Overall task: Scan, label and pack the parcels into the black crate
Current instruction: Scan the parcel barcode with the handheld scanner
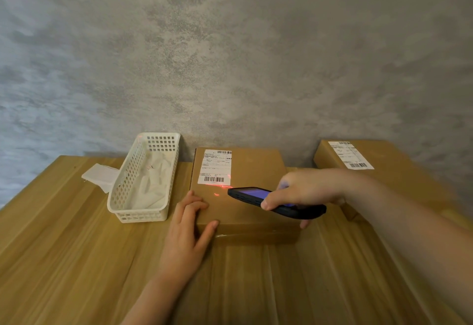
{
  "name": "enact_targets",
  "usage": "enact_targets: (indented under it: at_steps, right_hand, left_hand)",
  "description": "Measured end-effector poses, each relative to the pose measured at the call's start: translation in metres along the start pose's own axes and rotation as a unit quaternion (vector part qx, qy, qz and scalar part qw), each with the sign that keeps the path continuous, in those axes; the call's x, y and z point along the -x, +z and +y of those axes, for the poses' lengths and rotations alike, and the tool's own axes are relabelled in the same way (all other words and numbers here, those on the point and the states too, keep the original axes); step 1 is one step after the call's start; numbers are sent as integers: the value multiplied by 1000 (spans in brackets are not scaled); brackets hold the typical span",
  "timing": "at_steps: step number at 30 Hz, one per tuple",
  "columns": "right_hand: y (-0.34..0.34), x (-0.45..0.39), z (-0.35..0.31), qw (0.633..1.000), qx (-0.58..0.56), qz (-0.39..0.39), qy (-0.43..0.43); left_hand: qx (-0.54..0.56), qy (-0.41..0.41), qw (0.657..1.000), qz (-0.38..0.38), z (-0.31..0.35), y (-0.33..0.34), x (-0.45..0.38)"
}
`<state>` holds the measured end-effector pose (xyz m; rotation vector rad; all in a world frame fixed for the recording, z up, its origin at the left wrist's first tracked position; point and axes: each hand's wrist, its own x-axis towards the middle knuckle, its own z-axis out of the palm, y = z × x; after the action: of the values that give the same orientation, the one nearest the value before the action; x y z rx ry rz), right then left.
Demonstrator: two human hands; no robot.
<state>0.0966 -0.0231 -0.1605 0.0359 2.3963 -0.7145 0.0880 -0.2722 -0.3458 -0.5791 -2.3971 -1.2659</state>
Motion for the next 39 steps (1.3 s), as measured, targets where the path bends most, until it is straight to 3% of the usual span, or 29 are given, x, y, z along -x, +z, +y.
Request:
enact_targets:
  at_steps: [15, 39]
  right_hand:
    - [-13, 22, -17, 1000, 14, -22, 16]
    - [-18, 34, -15, 999, 44, -17, 20]
  left_hand:
    - [61, -19, 998, 25, -8, 1, 7]
    - [46, -16, 998, 27, -9, 2, 7]
